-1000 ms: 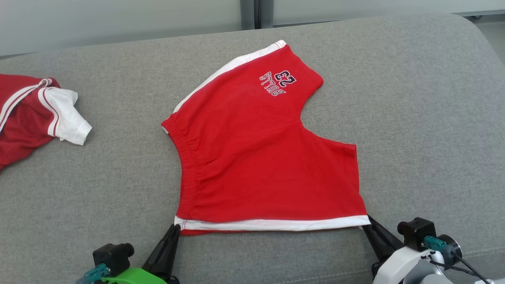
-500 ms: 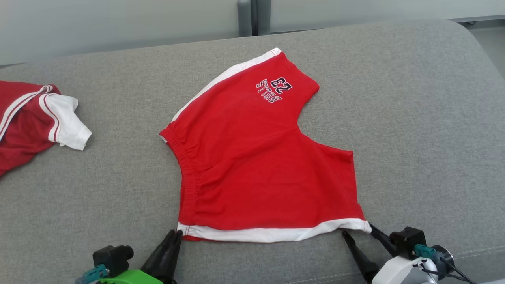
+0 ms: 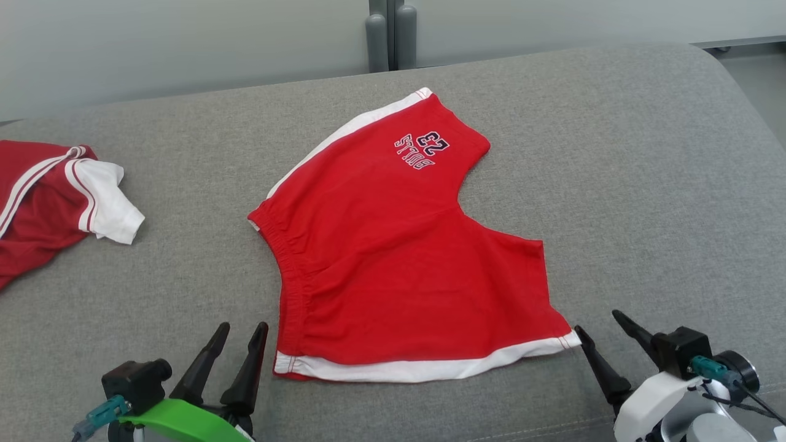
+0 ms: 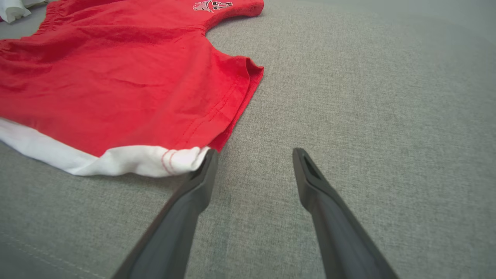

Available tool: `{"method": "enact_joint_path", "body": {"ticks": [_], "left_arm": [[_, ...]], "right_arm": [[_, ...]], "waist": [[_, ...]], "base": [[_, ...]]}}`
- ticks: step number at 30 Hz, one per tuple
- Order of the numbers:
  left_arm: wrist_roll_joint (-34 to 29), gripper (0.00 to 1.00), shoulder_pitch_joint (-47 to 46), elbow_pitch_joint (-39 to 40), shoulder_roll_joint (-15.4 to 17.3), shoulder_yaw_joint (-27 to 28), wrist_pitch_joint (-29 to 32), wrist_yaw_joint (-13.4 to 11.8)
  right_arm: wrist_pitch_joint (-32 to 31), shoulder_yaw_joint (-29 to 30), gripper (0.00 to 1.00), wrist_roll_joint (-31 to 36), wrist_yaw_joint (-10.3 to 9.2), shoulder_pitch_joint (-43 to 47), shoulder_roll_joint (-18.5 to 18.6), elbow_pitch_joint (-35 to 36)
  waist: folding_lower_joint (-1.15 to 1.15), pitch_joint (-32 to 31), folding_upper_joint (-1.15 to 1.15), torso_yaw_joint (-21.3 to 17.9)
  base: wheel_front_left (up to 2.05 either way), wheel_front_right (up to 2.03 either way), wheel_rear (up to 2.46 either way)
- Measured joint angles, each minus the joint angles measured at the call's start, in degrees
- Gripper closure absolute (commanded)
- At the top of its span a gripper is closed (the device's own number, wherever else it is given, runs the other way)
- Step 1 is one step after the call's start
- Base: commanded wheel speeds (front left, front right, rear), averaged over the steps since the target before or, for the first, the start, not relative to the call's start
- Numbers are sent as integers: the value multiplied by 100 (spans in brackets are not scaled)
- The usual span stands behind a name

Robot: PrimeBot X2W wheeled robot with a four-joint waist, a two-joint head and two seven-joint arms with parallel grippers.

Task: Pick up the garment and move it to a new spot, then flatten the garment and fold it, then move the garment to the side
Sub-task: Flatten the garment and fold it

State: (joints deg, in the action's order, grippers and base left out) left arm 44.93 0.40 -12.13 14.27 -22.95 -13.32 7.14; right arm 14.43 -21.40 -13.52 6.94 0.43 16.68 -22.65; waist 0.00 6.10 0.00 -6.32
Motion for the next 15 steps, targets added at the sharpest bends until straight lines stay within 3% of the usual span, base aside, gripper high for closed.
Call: {"method": "enact_joint_path", "body": {"ticks": [8,15], "left_arm": [[-350,0,-267,364,-243,111,-93,-71],[-790,0,-508,510,-434,299,-108,-469]], "right_arm": [[1,333,0,49,-159,-398,42,586],[2,579,0,48,-352,-610,-44,922]], "waist": [[0,-116,0,-30],[0,-166,0,-47]], "base": [[0,0,0],[0,0,0]]}}
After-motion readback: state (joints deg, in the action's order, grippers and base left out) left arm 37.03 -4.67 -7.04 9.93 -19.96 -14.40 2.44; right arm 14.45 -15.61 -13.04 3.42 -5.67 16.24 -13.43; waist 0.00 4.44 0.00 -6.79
